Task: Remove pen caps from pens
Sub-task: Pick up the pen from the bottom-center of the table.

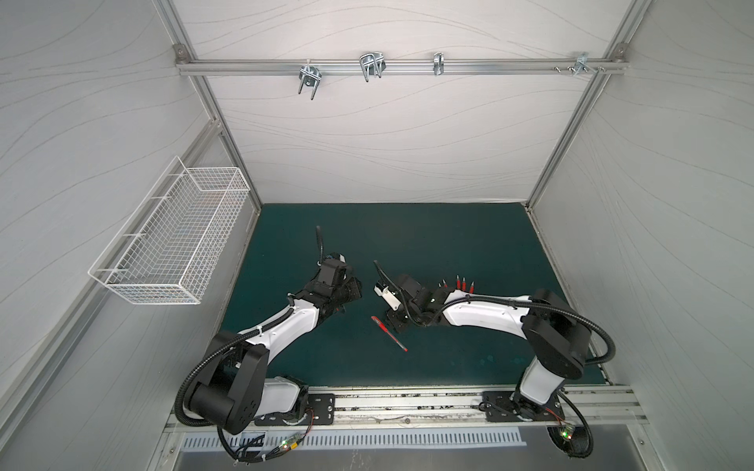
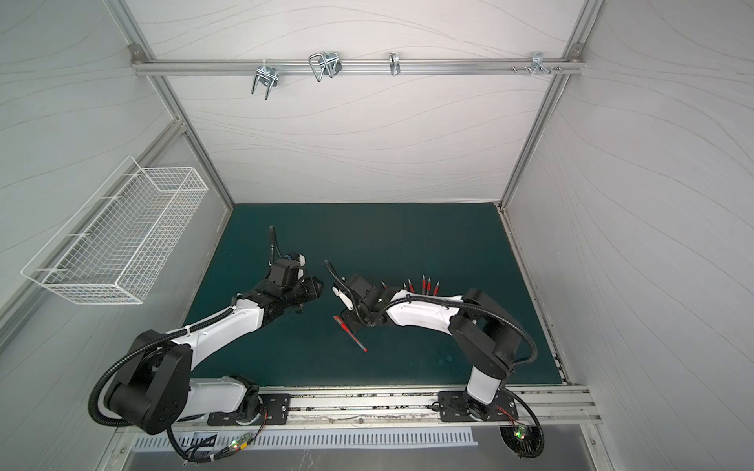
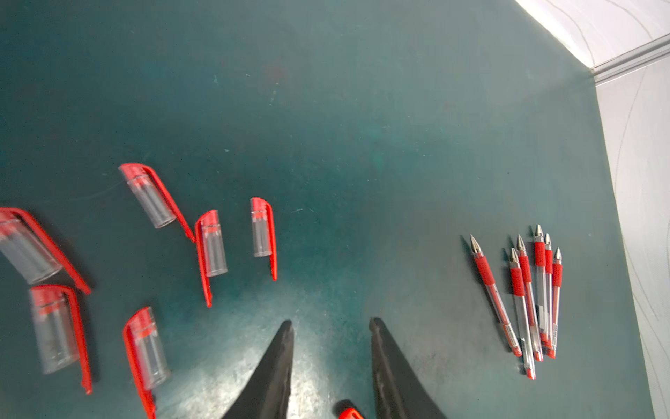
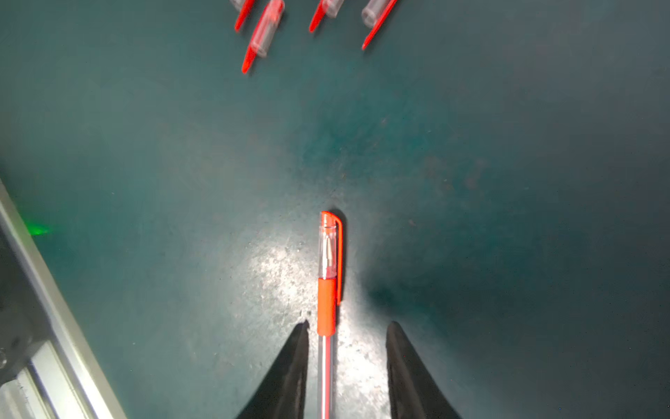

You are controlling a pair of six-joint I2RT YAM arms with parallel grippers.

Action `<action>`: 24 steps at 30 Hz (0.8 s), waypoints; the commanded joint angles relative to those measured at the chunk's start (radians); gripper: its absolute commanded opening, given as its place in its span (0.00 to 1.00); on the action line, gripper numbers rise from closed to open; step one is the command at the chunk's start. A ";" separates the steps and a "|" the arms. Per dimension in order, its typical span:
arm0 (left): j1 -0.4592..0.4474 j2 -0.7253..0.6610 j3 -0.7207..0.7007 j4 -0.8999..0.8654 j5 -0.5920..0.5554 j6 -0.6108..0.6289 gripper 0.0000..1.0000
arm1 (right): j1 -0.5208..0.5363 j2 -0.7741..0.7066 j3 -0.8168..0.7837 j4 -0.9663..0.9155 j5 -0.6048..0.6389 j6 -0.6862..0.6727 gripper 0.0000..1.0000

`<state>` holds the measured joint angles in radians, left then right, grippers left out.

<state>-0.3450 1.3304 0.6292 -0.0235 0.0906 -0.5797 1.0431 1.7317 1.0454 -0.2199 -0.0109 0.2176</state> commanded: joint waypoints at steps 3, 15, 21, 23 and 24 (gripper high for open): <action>0.031 0.064 0.058 -0.016 0.055 -0.015 0.35 | 0.023 0.061 0.054 -0.104 0.023 -0.005 0.34; 0.035 0.092 0.070 -0.017 0.088 -0.012 0.33 | 0.070 0.150 0.139 -0.197 0.078 -0.023 0.29; 0.041 0.095 0.072 -0.018 0.095 -0.016 0.32 | 0.075 0.175 0.156 -0.217 0.090 -0.023 0.24; 0.043 0.094 0.070 -0.018 0.097 -0.018 0.32 | 0.075 0.187 0.166 -0.229 0.088 -0.021 0.24; 0.044 0.094 0.069 -0.018 0.099 -0.019 0.32 | 0.075 0.192 0.170 -0.235 0.087 -0.019 0.23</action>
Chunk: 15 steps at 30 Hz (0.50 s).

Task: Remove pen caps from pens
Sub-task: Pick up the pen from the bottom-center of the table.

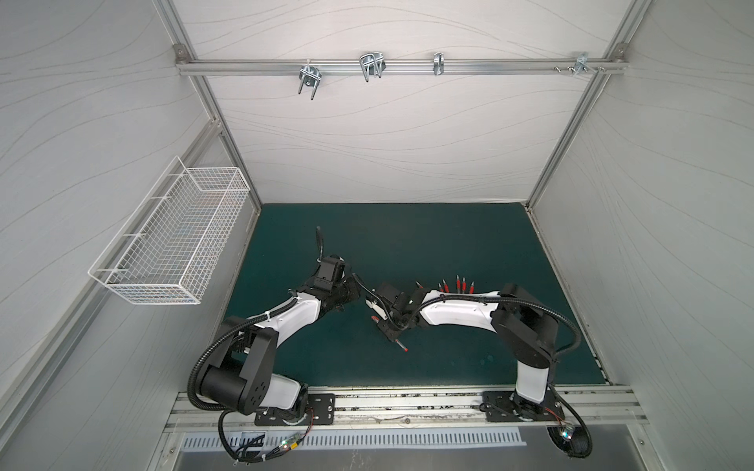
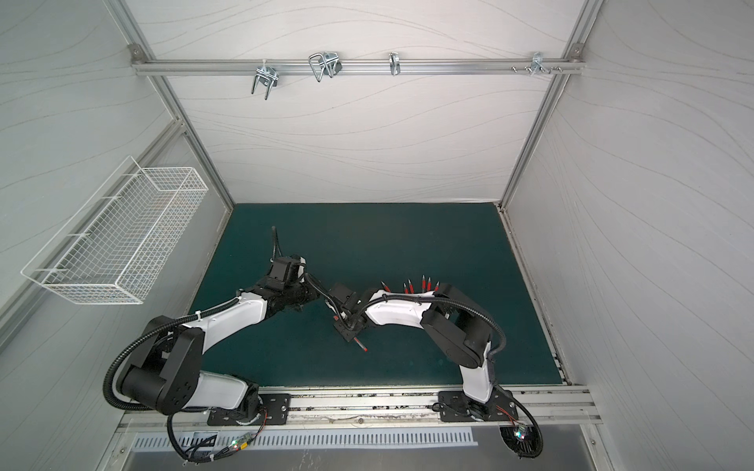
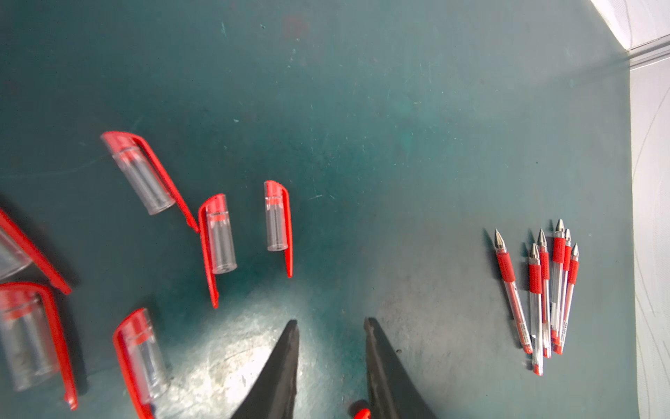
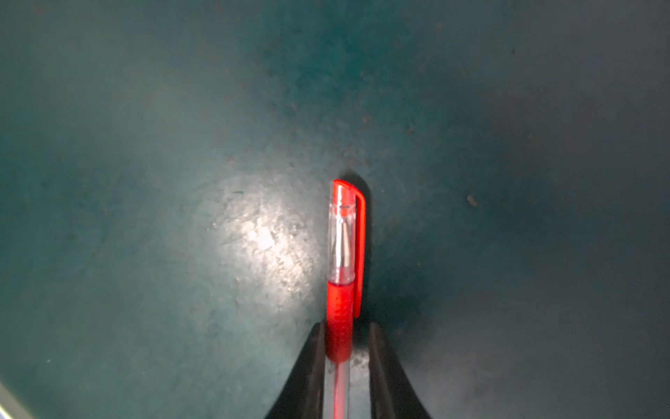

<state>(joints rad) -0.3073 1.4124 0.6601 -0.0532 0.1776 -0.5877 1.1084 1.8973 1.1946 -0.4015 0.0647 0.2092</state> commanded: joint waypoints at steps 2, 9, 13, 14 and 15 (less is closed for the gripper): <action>0.008 0.010 0.039 0.014 0.014 -0.013 0.32 | 0.009 0.037 0.028 -0.061 0.011 -0.008 0.22; 0.010 -0.014 0.017 0.060 0.055 -0.025 0.33 | -0.004 -0.002 0.015 -0.065 0.035 0.002 0.04; 0.010 -0.052 -0.032 0.186 0.130 -0.043 0.34 | -0.070 -0.127 -0.073 -0.006 0.020 0.025 0.01; 0.010 -0.067 -0.046 0.221 0.147 -0.045 0.34 | -0.091 -0.162 -0.098 0.014 0.004 0.031 0.01; 0.010 -0.081 -0.061 0.256 0.166 -0.046 0.34 | -0.122 -0.196 -0.135 0.040 -0.020 0.041 0.01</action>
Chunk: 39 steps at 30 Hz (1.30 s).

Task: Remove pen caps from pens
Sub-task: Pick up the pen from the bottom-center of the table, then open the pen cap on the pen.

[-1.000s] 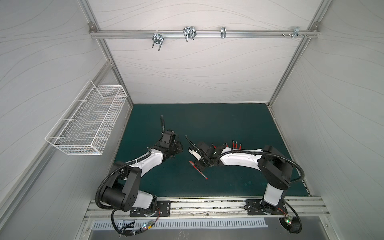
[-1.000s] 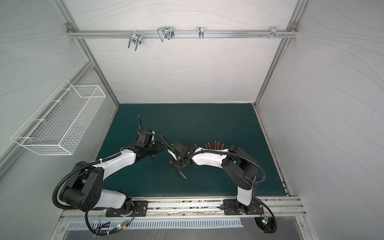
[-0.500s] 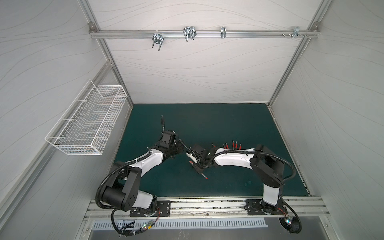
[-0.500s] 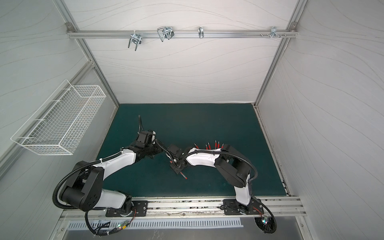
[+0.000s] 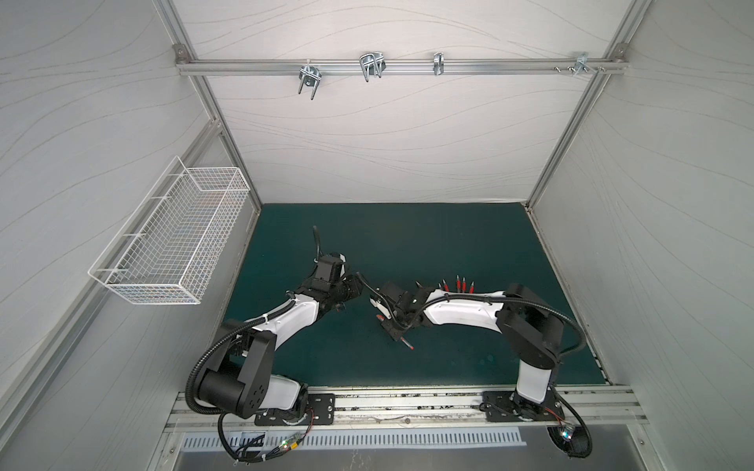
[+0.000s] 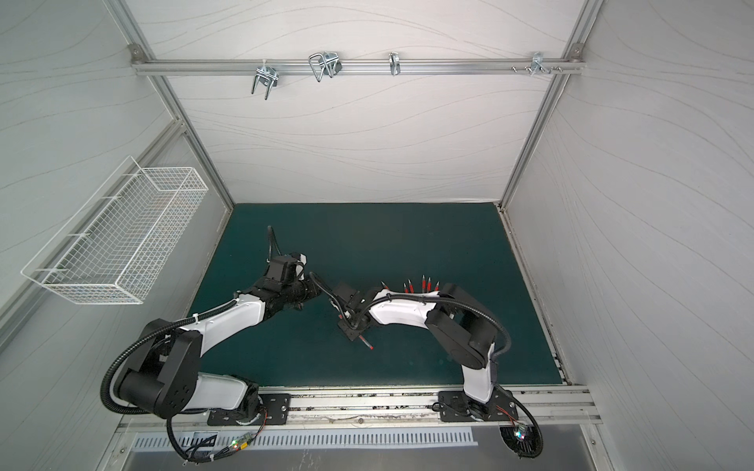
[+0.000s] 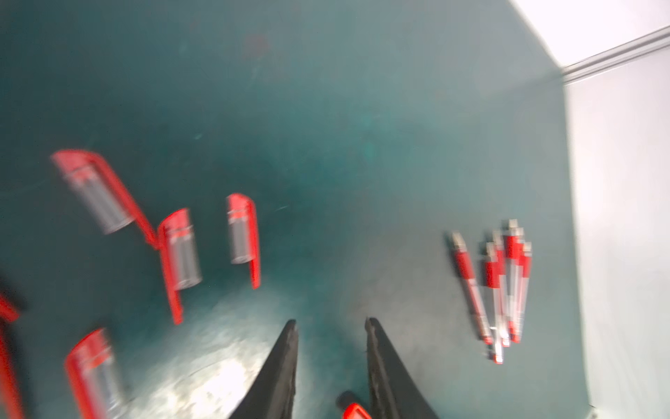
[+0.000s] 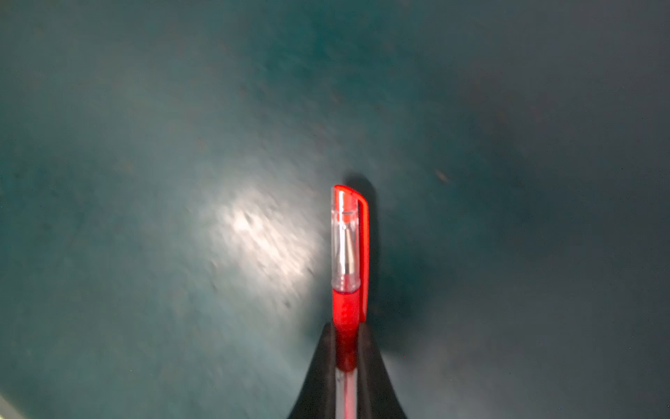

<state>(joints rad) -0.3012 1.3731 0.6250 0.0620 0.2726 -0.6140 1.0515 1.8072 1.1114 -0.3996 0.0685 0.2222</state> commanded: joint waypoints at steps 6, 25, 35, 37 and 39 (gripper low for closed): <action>-0.021 -0.145 -0.104 0.330 0.150 -0.022 0.35 | -0.297 -0.335 -0.271 0.264 -0.259 0.126 0.01; -0.153 -0.253 -0.174 0.632 0.318 0.013 0.43 | -0.304 -0.620 -0.508 0.633 -0.330 0.110 0.00; -0.213 -0.236 -0.149 0.604 0.315 0.036 0.45 | -0.107 -0.645 -0.460 0.548 -0.032 -0.025 0.00; -0.217 -0.221 -0.141 0.602 0.318 0.030 0.45 | -0.088 -0.644 -0.457 0.547 -0.013 -0.032 0.00; -0.221 -0.213 -0.137 0.603 0.323 0.024 0.45 | -0.064 -0.647 -0.456 0.547 0.015 -0.045 0.00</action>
